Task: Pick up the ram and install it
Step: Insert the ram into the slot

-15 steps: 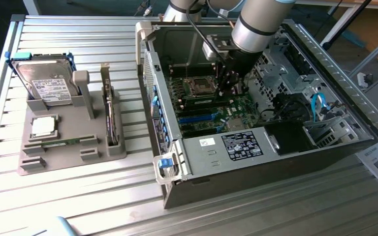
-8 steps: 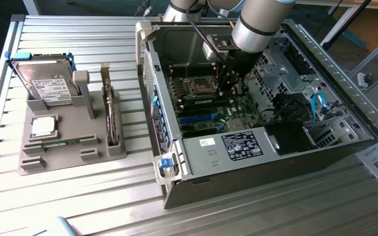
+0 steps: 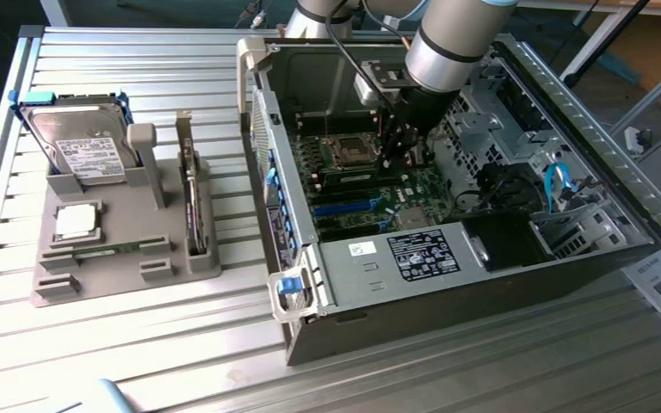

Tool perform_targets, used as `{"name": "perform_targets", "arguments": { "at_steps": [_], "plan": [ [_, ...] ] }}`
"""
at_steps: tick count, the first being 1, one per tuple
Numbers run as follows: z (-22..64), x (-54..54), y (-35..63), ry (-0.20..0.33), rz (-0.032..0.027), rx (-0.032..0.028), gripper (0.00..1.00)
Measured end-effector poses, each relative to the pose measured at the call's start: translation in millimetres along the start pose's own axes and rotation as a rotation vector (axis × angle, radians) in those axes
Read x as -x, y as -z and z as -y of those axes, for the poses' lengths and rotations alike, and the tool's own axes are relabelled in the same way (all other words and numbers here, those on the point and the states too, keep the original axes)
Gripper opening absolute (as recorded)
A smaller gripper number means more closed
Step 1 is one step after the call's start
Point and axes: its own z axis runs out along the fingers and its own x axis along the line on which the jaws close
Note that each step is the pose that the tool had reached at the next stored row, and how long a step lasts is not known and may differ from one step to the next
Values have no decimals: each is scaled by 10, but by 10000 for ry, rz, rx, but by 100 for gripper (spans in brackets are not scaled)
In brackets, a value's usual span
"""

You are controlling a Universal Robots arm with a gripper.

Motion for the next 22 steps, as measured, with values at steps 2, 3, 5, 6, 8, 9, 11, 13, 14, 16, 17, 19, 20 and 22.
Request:
{"name": "perform_targets", "arguments": {
  "at_steps": [2,3,5,6,8,9,11,13,14,16,17,19,20,22],
  "plan": [
    [-1,0,0,-1,1,0,12],
    [-1,0,0,-1,0,0,12],
    [-1,0,0,-1,0,0,12],
    [-1,0,0,-2,0,0,12],
    [-2,1,21,-2,1,0,12],
    [-2,1,23,-1,4,-1,12],
    [-3,0,25,-9,0,0,12],
    [-3,-1,25,-13,0,0,12],
    [-3,-2,25,-12,1,0,12],
    [-3,-3,25,-13,1,-1,12],
    [-8,-3,24,-12,2,-1,12],
    [-17,-4,24,-13,1,-3,12],
    [-19,-4,24,-13,1,-4,12],
    [-19,-4,24,-12,1,-4,12]
  ]
}}
